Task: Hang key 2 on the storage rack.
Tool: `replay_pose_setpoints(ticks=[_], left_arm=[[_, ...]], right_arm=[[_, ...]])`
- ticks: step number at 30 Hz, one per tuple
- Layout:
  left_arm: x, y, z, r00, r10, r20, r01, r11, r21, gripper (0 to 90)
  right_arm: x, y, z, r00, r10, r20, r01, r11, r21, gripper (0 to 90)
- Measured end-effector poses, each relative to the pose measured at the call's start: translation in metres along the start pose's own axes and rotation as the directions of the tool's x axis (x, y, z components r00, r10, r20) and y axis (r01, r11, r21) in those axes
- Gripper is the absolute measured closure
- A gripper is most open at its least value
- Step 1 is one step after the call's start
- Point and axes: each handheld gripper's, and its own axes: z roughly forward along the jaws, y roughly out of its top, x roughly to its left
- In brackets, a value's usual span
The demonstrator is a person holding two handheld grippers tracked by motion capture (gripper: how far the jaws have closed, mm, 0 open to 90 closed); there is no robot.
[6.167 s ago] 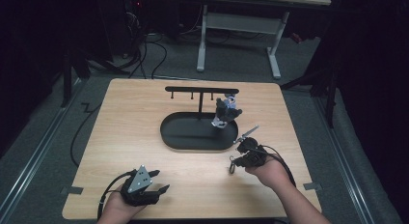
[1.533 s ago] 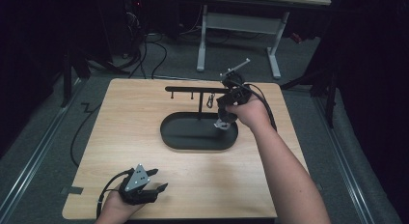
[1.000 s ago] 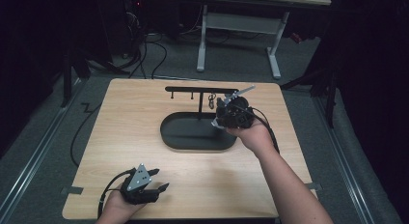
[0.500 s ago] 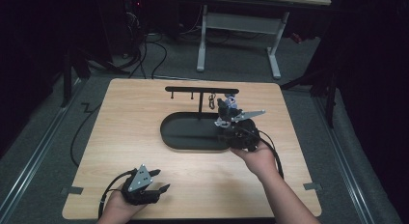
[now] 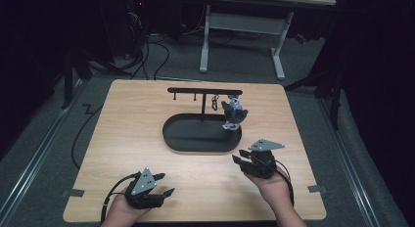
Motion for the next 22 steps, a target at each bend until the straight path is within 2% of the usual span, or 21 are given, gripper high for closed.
replay_pose_setpoints(ticks=[8,13,14,15,17,18,22], left_arm=[[0.001,0.0,-0.001,0.9999,-0.015,0.005,0.015,0.9999,-0.007,38.8],[0.002,0.0,-0.001,0.9994,-0.032,0.008,0.033,0.9993,-0.016,38.8],[-0.002,0.0,0.0,0.9961,-0.086,0.019,0.087,0.9955,-0.039,38.8],[-0.003,0.0,0.001,0.9952,-0.095,0.02,0.096,0.9944,-0.043,38.8],[-0.003,0.001,0.0,0.9972,-0.073,0.016,0.074,0.9966,-0.035,38.7],[0.0,0.002,-0.001,0.9996,-0.028,0.004,0.028,0.9994,-0.019,38.7],[-0.001,0.003,0.0,0.9998,-0.022,0.002,0.022,0.9996,-0.016,38.4]], right_arm=[[-0.011,-0.049,-0.01,0.9971,0.066,0.039,-0.065,0.997,-0.037,57.5],[-0.017,-0.081,-0.024,0.9904,0.107,0.087,-0.101,0.992,-0.07,49.1],[-0.018,-0.088,-0.026,0.9888,0.116,0.095,-0.109,0.992,-0.068,48.2],[-0.019,-0.094,-0.028,0.9871,0.128,0.096,-0.123,0.99,-0.063,47.4],[-0.022,-0.1,-0.031,0.9842,0.144,0.103,-0.138,0.988,-0.062,47.0],[-0.023,-0.1,-0.033,0.9824,0.156,0.103,-0.149,0.986,-0.074,46.7],[-0.023,-0.098,-0.035,0.9814,0.161,0.105,-0.15,0.983,-0.105,42.9]])
